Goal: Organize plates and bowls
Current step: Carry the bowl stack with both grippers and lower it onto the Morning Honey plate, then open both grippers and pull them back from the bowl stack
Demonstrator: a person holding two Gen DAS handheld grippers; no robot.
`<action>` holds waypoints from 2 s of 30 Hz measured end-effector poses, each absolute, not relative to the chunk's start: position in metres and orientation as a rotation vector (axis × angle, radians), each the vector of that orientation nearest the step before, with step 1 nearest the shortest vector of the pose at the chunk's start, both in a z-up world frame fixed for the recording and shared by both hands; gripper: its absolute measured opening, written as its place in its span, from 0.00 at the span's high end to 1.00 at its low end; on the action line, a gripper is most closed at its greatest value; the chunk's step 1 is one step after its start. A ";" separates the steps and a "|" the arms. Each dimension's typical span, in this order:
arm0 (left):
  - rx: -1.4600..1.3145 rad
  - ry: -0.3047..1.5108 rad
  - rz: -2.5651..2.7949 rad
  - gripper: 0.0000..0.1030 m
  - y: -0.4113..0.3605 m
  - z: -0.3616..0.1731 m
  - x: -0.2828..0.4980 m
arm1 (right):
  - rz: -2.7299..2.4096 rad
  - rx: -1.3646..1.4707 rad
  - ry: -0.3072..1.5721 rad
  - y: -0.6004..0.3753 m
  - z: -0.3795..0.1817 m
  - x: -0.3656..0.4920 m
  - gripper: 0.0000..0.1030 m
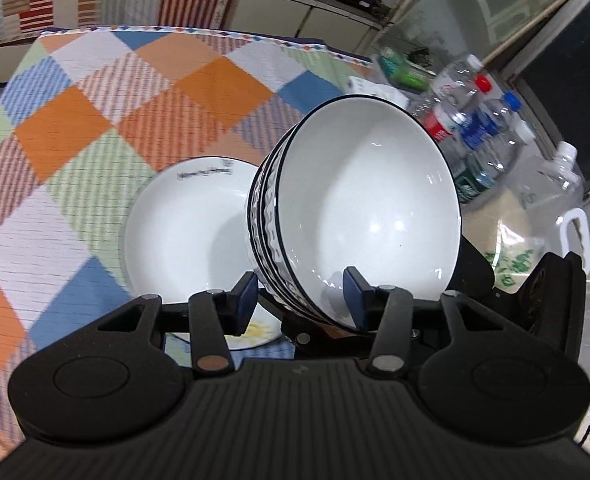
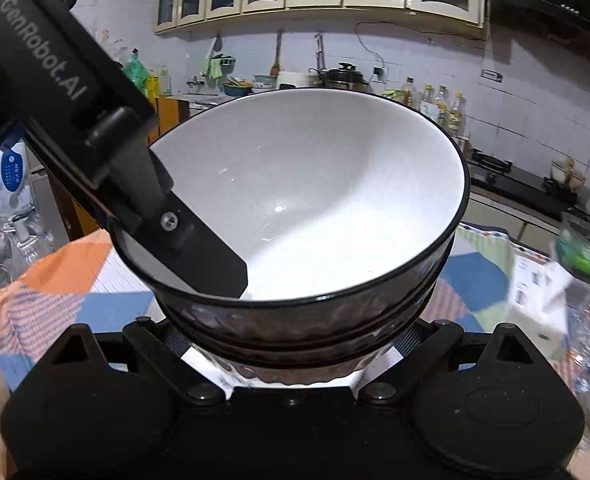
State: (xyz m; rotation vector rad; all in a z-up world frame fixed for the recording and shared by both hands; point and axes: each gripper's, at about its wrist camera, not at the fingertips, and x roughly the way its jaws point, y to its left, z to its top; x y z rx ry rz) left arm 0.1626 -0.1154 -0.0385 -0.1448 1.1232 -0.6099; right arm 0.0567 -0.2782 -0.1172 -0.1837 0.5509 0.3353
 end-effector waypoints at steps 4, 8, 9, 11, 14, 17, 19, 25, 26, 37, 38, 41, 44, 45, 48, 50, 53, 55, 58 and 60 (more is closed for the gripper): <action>-0.159 1.154 -0.598 0.57 -0.099 -0.049 0.180 | 0.354 -0.165 0.561 -0.264 -0.125 0.068 0.05; -0.176 1.194 -0.586 0.57 -0.089 -0.069 0.195 | 0.360 -0.158 0.587 -0.255 -0.139 0.078 0.05; -0.175 1.202 -0.582 0.57 -0.089 -0.075 0.198 | 0.358 -0.156 0.598 -0.253 -0.144 0.081 0.05; -0.173 1.216 -0.581 0.57 -0.088 -0.087 0.203 | 0.355 -0.154 0.620 -0.249 -0.152 0.086 0.05; -0.173 1.236 -0.579 0.57 -0.089 -0.100 0.211 | 0.344 -0.145 0.644 -0.246 -0.164 0.088 0.05; -0.176 1.252 -0.576 0.57 -0.090 -0.109 0.218 | 0.330 -0.141 0.669 -0.244 -0.172 0.092 0.05; -0.175 1.258 -0.576 0.57 -0.091 -0.114 0.221 | 0.321 -0.136 0.681 -0.242 -0.176 0.094 0.05; -0.154 1.252 -0.570 0.57 -0.093 -0.121 0.225 | 0.302 -0.132 0.710 -0.239 -0.183 0.099 0.05; -0.155 1.250 -0.569 0.57 -0.094 -0.121 0.225 | 0.300 -0.138 0.709 -0.239 -0.182 0.100 0.05; -0.094 1.182 -0.555 0.57 -0.104 -0.122 0.211 | 0.265 -0.100 0.718 -0.242 -0.188 0.096 0.06; -0.092 1.175 -0.554 0.57 -0.104 -0.122 0.210 | 0.255 -0.111 0.723 -0.240 -0.188 0.096 0.06; -0.094 1.149 -0.550 0.57 -0.102 -0.122 0.207 | 0.229 -0.123 0.725 -0.237 -0.186 0.089 0.06; -0.076 1.089 -0.526 0.57 -0.099 -0.118 0.200 | 0.220 -0.108 0.740 -0.238 -0.182 0.079 0.06; -0.067 1.074 -0.522 0.56 -0.098 -0.116 0.198 | 0.209 -0.100 0.730 -0.239 -0.179 0.075 0.06; -0.064 1.044 -0.509 0.56 -0.095 -0.111 0.194 | 0.198 -0.061 0.706 -0.243 -0.169 0.060 0.06; -0.076 1.030 -0.493 0.56 -0.090 -0.106 0.190 | 0.184 -0.072 0.692 -0.242 -0.162 0.051 0.06; -0.089 1.027 -0.500 0.54 -0.085 -0.097 0.184 | 0.167 -0.081 0.668 -0.241 -0.152 0.038 0.06; -0.093 1.035 -0.509 0.54 -0.082 -0.089 0.179 | 0.168 -0.077 0.656 -0.239 -0.145 0.025 0.06; -0.073 1.007 -0.512 0.53 -0.076 -0.073 0.167 | 0.156 -0.090 0.638 -0.237 -0.130 0.017 0.06; -0.063 0.990 -0.509 0.53 -0.072 -0.062 0.159 | 0.147 -0.100 0.627 -0.235 -0.120 0.010 0.06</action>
